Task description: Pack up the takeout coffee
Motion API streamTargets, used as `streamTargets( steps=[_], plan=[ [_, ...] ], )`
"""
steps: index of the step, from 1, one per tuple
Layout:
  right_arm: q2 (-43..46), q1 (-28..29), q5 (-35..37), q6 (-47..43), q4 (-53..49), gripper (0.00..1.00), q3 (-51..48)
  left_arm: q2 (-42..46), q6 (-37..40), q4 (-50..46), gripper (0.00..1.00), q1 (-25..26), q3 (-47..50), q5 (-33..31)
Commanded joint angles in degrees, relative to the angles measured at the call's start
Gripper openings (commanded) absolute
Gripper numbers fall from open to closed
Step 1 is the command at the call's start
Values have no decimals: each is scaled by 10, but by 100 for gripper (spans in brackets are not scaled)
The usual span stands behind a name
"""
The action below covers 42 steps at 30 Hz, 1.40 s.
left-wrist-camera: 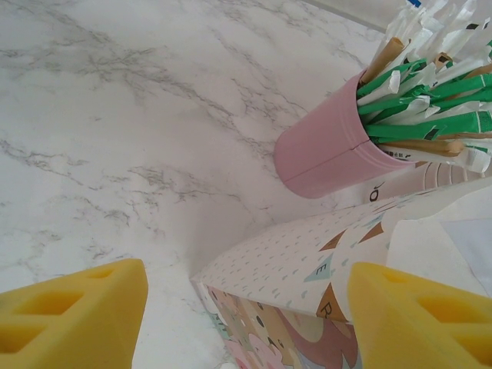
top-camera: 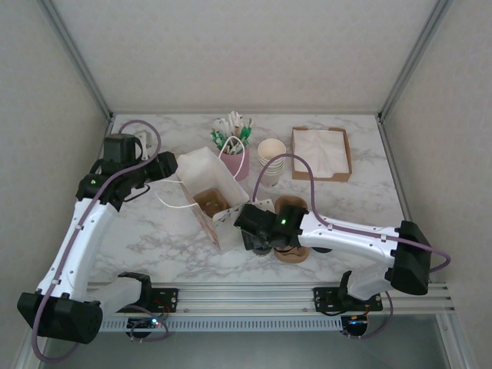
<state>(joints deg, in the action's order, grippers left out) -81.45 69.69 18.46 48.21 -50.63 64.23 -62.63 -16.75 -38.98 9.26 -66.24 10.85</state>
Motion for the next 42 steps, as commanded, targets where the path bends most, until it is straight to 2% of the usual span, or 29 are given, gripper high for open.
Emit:
streamTargets(
  steps=[1, 9, 17, 30, 38, 42],
  plan=[
    [-11, 8, 22, -5, -17, 78, 15, -2, 0, -6, 69, -5, 9, 7],
    [-28, 8, 18, -6, -21, 78, 16, -3, 0, -6, 70, -6, 9, 8],
    [-20, 9, 18, -8, -33, 68, 27, -2, 0, -6, 69, -5, 8, 8],
    [74, 32, -10, -45, -85, 65, 60, 0, -8, -1, 70, -5, 6, 19],
    [127, 52, -12, -99, -158, 64, 143, 1, -39, 20, 69, -5, -3, 61],
    [153, 51, -10, -120, -159, 63, 195, 0, -46, 13, 66, -4, -9, 87]
  ],
)
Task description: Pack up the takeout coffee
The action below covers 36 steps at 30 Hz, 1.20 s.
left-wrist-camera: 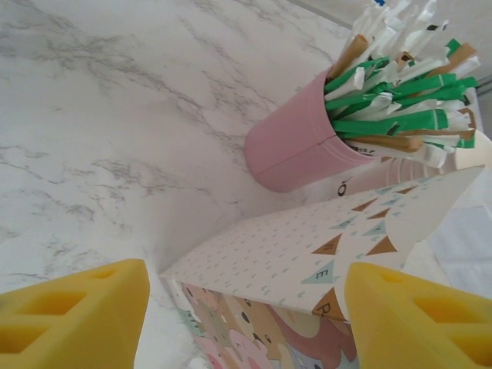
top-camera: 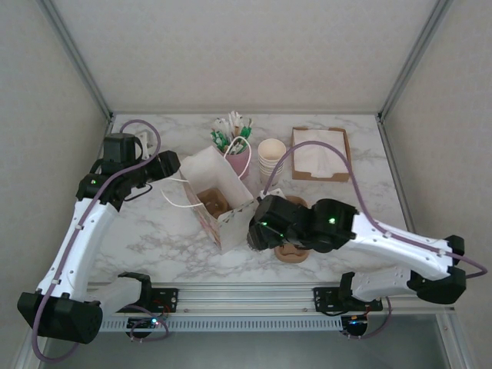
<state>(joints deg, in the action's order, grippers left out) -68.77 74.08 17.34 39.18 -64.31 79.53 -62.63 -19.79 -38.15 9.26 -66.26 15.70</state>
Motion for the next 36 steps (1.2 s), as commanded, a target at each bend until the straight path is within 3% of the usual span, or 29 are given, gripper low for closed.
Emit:
streamTargets(
  steps=[1, 10, 17, 28, 36],
  plan=[
    [33, 7, -1, -36, -16, 63, 56, 0, -19, 4, 65, -2, -7, 45],
    [43, 7, -12, -75, 26, 61, 142, 2, -46, -22, 58, 20, -3, 68],
    [25, 8, -17, -98, 51, 61, 191, 41, -78, -34, 55, 59, 13, 48],
    [-70, 8, 47, -139, 2, 62, 303, 108, -154, -38, 52, 136, 46, -4],
    [-172, -5, 34, -179, -26, 61, 376, 158, -161, -67, 52, 146, 59, -38]
  ],
)
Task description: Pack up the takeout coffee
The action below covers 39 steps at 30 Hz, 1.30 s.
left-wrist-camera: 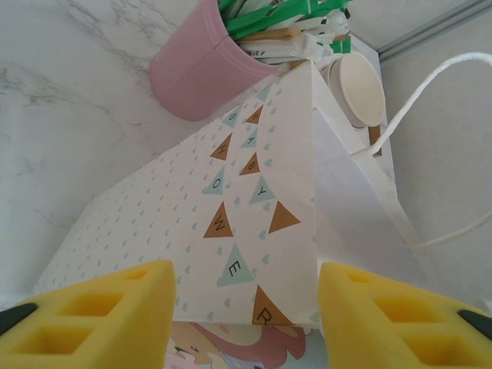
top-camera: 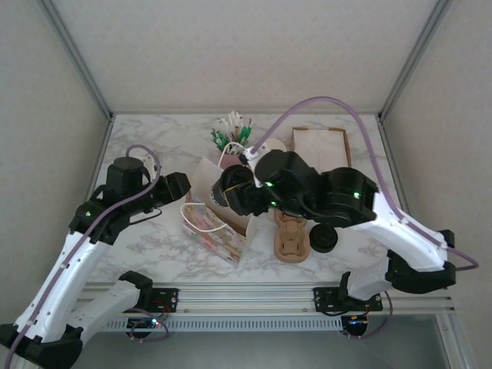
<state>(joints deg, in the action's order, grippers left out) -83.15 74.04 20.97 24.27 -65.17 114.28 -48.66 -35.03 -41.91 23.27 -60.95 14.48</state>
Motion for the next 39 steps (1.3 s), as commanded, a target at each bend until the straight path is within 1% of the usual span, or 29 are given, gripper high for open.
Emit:
streamTargets(
  steps=[1, 4, 6, 11, 15, 17, 21, 23, 26, 30, 35, 39],
  plan=[
    [-43, -10, -13, -35, -19, 60, 38, 25, -4, -36, 52, 6, 6, -34],
    [-81, -29, -51, -56, -18, 59, 61, 41, 8, -60, 54, 6, 7, -57],
    [-104, -36, -71, -68, -22, 59, 78, 48, 17, -71, 59, 6, 5, -69],
    [-171, -47, -108, -104, -49, 59, 139, 53, 45, -103, 67, 5, -26, -111],
    [-225, -57, -121, -125, -87, 58, 193, 49, 72, -134, 68, 6, -72, -168],
    [-244, -58, -129, -141, -92, 58, 204, 43, 81, -143, 69, 4, -91, -189],
    [-275, -60, -127, -170, -108, 58, 222, 22, 91, -147, 65, -7, -117, -220],
    [-287, -63, -132, -181, -109, 58, 222, 3, 95, -141, 63, -19, -124, -209],
    [-307, -70, -135, -187, -115, 57, 227, -33, 102, -126, 61, -42, -133, -171],
    [-327, -74, -136, -195, -119, 56, 228, -66, 113, -102, 59, -65, -123, -154],
    [-344, -76, -133, -204, -121, 55, 223, -61, 118, -40, 58, -92, -68, -106],
    [-350, -75, -139, -210, -114, 54, 209, -61, 114, -17, 57, -120, -43, -78]
  ],
)
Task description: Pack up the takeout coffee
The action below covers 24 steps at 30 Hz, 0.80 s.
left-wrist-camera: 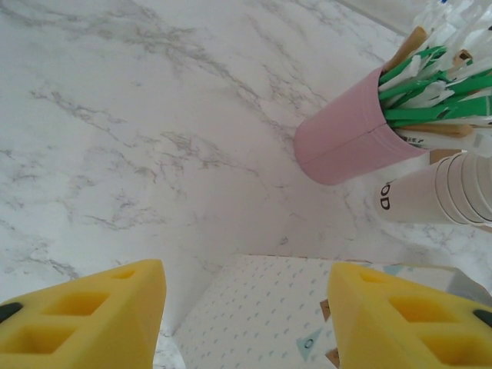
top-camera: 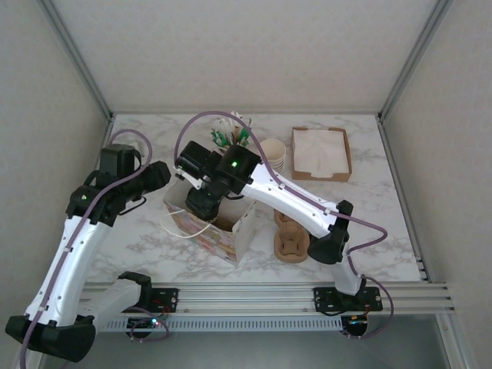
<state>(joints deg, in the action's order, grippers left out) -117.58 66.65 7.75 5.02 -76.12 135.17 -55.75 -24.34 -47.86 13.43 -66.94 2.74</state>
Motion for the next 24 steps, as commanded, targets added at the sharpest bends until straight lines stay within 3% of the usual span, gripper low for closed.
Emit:
streamTargets(
  steps=[1, 9, 24],
  plan=[
    [-7, -2, -8, -18, -3, 54, -3, 9, 5, 46, 57, -30, 20, 45],
    [-3, -1, -10, -22, 19, 52, -55, -33, -20, 71, 50, -93, 59, 94],
    [2, -2, -15, -25, 62, 51, -122, -100, 1, 34, 48, -105, 69, 88]
  ],
)
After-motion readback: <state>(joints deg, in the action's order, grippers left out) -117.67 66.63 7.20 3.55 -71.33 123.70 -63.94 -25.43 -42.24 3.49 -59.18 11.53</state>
